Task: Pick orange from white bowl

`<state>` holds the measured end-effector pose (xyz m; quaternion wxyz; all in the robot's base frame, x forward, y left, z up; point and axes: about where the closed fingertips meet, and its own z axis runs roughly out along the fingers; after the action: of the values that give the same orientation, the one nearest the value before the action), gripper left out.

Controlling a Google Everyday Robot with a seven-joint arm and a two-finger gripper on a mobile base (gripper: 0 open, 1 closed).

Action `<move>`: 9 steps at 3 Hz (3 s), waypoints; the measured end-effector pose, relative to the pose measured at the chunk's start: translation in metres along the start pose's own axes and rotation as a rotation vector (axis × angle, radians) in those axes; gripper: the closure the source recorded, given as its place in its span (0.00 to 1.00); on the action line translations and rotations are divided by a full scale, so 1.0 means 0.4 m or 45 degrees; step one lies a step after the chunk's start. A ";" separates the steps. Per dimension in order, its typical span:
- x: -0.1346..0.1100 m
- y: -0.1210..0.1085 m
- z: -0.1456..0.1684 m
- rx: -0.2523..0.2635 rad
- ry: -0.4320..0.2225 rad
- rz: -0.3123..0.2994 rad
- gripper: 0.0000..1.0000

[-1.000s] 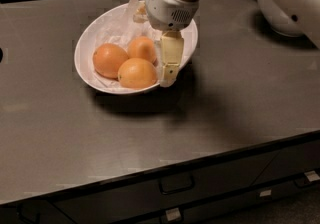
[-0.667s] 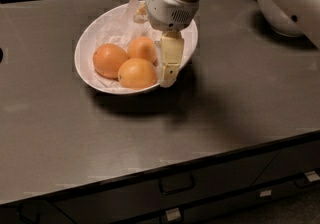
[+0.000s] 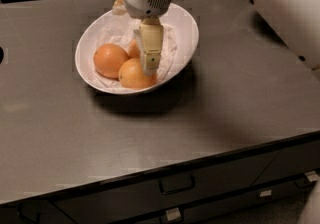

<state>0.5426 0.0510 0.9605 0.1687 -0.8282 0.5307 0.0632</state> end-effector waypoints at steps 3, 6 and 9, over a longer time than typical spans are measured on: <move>-0.054 -0.094 0.053 0.045 -0.104 -0.048 0.00; -0.072 -0.105 0.116 0.139 -0.215 0.094 0.00; -0.048 -0.081 0.097 0.319 -0.186 0.308 0.00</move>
Offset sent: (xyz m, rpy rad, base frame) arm 0.0413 0.0395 -0.0154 0.1755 -0.0208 0.0079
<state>0.5664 0.0930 0.9363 0.2998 -0.7241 0.6164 0.0766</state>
